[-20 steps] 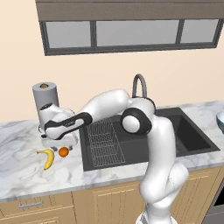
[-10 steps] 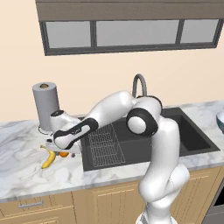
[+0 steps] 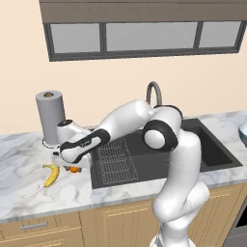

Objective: There is a mixed pile of frozen fruits and vegetables on the counter. Locate all the frozen vegetables and place the items in a bowl on the counter. Take all the frozen fruits and defrost them in a running sink.

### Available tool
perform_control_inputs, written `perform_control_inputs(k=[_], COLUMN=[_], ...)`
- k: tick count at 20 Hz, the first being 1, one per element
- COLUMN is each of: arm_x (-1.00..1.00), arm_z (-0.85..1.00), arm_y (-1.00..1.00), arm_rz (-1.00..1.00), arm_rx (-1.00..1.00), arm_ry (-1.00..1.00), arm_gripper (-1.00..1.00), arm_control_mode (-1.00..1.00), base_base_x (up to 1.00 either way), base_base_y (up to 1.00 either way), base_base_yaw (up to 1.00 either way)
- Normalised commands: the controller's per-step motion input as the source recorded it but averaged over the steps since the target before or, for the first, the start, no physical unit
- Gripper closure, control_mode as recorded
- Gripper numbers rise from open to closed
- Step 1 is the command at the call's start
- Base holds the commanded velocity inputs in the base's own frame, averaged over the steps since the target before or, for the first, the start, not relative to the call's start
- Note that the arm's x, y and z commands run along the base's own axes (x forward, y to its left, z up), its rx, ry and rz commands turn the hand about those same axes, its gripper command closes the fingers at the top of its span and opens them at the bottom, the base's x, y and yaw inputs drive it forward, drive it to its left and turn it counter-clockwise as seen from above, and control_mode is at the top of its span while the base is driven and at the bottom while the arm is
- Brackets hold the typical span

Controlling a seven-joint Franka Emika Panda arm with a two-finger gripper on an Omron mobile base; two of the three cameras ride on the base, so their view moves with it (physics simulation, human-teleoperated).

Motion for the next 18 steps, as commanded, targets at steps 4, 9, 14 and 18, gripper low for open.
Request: perform_control_inputs(k=[4,9,14,18], arm_x=[-0.36,-0.42,-0.1,-0.02], arm_z=[0.79,0.51,-0.01,-0.09], arm_y=[-0.46,-0.69,-0.94,-1.0], arm_rz=[-0.05,-0.1,-0.02,0.0], arm_rx=[-0.09,-0.01,0.07,0.05], arm_ry=[0.06,0.04,-0.02,0.0], arm_gripper=[1.0,1.0,1.0,1.0], arm_control_mode=[-1.0,-1.0,-1.0,-1.0], base_base_x=[0.0,0.0,0.0,0.0], base_base_y=[0.0,0.0,0.0,0.0], base_base_yaw=[0.0,0.0,0.0,0.0])
